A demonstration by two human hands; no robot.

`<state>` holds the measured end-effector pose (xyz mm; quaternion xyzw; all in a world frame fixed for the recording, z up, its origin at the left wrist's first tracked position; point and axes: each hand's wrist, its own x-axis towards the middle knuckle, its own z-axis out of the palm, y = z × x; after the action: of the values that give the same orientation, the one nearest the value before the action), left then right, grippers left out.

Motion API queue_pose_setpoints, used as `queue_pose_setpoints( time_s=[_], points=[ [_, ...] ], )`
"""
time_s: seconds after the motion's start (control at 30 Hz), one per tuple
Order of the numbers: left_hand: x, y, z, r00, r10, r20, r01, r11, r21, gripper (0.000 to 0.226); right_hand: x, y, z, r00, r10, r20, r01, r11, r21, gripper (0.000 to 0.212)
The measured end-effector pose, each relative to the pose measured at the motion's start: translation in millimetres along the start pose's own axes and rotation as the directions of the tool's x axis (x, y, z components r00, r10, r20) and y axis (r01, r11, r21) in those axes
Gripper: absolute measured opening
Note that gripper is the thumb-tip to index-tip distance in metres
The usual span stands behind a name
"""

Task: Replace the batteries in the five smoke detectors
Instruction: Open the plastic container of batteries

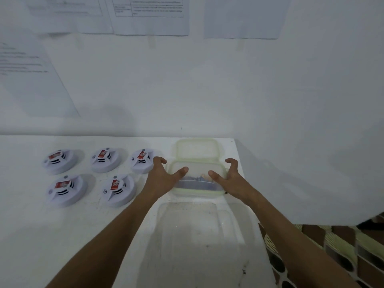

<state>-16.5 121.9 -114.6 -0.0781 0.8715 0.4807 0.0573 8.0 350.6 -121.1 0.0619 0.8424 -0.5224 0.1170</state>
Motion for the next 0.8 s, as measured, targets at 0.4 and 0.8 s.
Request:
queue_pose_setpoints(
  time_s=[0.4, 0.8],
  points=[
    [-12.7, 11.3, -19.0, 0.989, 0.059, 0.139, -0.059, 0.998, 0.001, 0.111, 29.4, -41.8, -11.7, 0.967, -0.179, 0.18, 0.226, 0.929, -0.292, 0.102],
    [-14.4, 19.5, 4.9, 0.996, 0.004, 0.084, 0.029, 0.923, -0.385, 0.11, 32.6, -33.2, -9.0, 0.991, -0.112, 0.079, 0.124, 0.978, -0.165, 0.09]
  ],
)
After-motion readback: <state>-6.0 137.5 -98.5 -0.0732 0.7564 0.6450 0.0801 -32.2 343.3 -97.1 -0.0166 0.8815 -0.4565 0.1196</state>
